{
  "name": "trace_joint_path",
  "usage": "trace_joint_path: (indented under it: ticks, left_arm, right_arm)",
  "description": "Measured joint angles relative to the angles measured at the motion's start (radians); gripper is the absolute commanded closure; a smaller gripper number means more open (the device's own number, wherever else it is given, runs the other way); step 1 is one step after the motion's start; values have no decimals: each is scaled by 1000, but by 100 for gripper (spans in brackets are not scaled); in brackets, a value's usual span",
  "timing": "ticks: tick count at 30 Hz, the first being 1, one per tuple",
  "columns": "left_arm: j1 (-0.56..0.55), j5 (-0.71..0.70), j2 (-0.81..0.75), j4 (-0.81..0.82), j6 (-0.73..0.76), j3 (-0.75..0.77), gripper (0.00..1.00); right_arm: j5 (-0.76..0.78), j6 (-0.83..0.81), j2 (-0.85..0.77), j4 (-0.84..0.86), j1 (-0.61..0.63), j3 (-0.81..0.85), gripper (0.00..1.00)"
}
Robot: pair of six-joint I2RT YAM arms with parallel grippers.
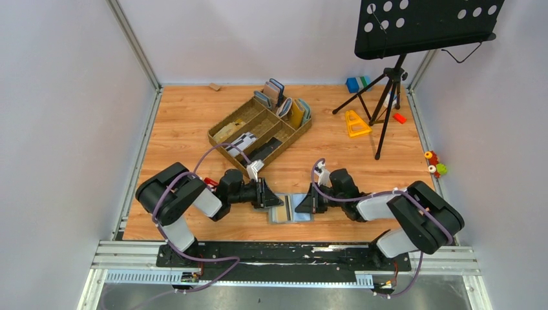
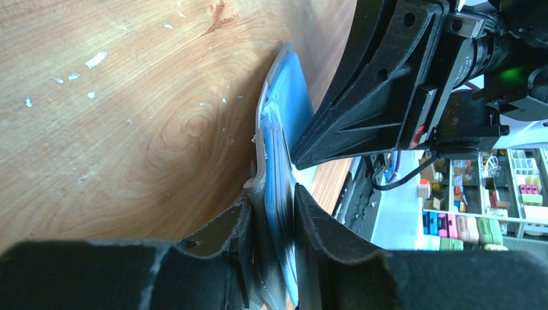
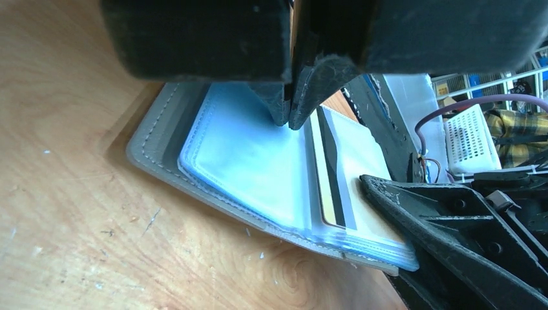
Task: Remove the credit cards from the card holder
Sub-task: Remove the credit card from the card holder.
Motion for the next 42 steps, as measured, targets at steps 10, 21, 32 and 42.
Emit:
trace_joint_path:
  ticks: [10, 21, 32, 42]
  left_arm:
    - [0, 1, 23, 24, 5, -5, 51]
    - [0, 4, 21, 14, 14, -5, 43]
    - [0, -21, -224, -275, 125, -3, 17]
    - [-1, -192, -567, -759, 282, 61, 0]
  right_arm:
    - [0, 0, 36, 77, 0, -12, 100]
    - [0, 1, 42, 91, 3, -12, 100]
    - [9, 0, 38, 85, 5, -12, 100]
    - [16, 0, 38, 87, 9, -12, 100]
